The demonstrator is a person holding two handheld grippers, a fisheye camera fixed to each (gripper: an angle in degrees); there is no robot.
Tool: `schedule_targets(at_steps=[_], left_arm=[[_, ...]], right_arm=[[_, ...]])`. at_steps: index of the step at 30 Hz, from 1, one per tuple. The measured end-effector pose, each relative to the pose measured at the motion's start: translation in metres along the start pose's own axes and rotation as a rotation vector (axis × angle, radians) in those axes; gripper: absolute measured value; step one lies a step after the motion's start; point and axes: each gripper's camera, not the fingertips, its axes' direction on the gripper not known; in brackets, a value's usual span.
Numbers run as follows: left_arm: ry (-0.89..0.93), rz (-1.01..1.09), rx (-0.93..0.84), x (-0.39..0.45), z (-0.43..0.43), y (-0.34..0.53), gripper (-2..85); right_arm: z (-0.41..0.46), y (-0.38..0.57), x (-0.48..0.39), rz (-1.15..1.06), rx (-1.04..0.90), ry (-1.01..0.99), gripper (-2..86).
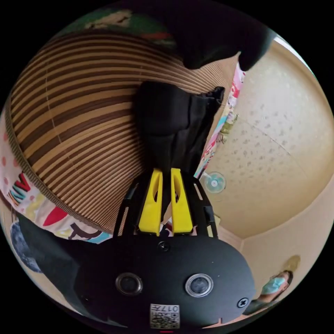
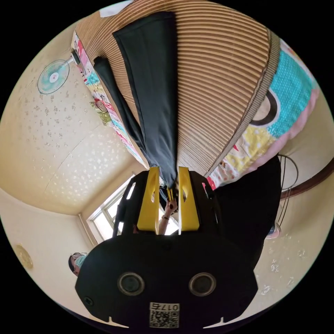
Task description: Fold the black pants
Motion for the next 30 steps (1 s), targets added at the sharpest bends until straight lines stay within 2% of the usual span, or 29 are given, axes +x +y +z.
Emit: schedule_targets(at_steps=[2, 4, 7, 8, 10, 12, 14, 16, 18, 20, 22, 24, 25, 27, 30], left_arm=[[-0.048, 0.063, -0.004, 0.014, -0.033, 0.018, 4.5], [-0.086, 0.02, 0.024, 0.011, -0.054, 0.032, 4.5], [-0.211, -0.104, 0.014, 0.002, -0.077, 0.041, 4.9], [-0.261, -0.112, 0.017, 0.007, -0.085, 0.041, 4.9], [-0.284, -0.085, 0.025, 0.019, -0.094, 0.04, 4.9], [-0.277, -0.081, 0.024, 0.027, -0.099, 0.038, 4.9], [-0.31, -0.085, 0.044, 0.036, -0.103, 0.039, 4.9], [-0.34, -0.089, 0.074, 0.042, -0.105, 0.04, 4.9], [-0.34, -0.119, 0.128, 0.043, -0.105, 0.046, 4.9], [-0.28, -0.147, 0.204, 0.042, -0.103, 0.058, 5.2], [-0.233, -0.173, 0.249, 0.04, -0.102, 0.07, 6.1], [-0.186, -0.196, 0.267, 0.037, -0.101, 0.081, 7.7], [-0.158, -0.202, 0.268, 0.036, -0.1, 0.087, 8.8], [-0.156, -0.209, 0.266, 0.034, -0.099, 0.097, 9.0], [-0.201, -0.214, 0.238, 0.031, -0.095, 0.111, 8.4]], right_arm=[[-0.015, -0.013, -0.012, 0.01, 0.071, -0.026, 10.6], [-0.028, -0.025, -0.024, 0.036, 0.151, -0.034, 11.1], [-0.039, -0.047, -0.049, 0.082, 0.198, 0.142, 10.8], [-0.036, -0.057, -0.069, 0.042, 0.169, 0.274, 10.2], [-0.021, -0.072, -0.101, -0.065, 0.062, 0.525, 8.4], [0.014, -0.076, -0.133, -0.26, -0.118, 0.942, 4.8], [0.034, -0.065, -0.141, -0.394, -0.235, 1.127, 3.4], [0.041, -0.053, -0.134, -0.375, -0.338, 1.25, 2.7], [0.039, -0.036, -0.101, -0.215, -0.564, 1.379, 2.4], [0.02, -0.023, -0.1, -0.172, -0.542, 1.318, 2.7], [-0.014, -0.017, -0.126, -0.177, -0.355, 1.143, 3.3], [-0.062, -0.02, -0.164, -0.204, -0.113, 0.775, 4.4], [-0.074, -0.023, -0.172, -0.216, -0.055, 0.668, 4.7], [-0.111, -0.046, -0.192, -0.274, 0.133, 0.234, 6.4], [-0.125, -0.09, -0.202, -0.259, 0.248, 0.01, 8.9]])
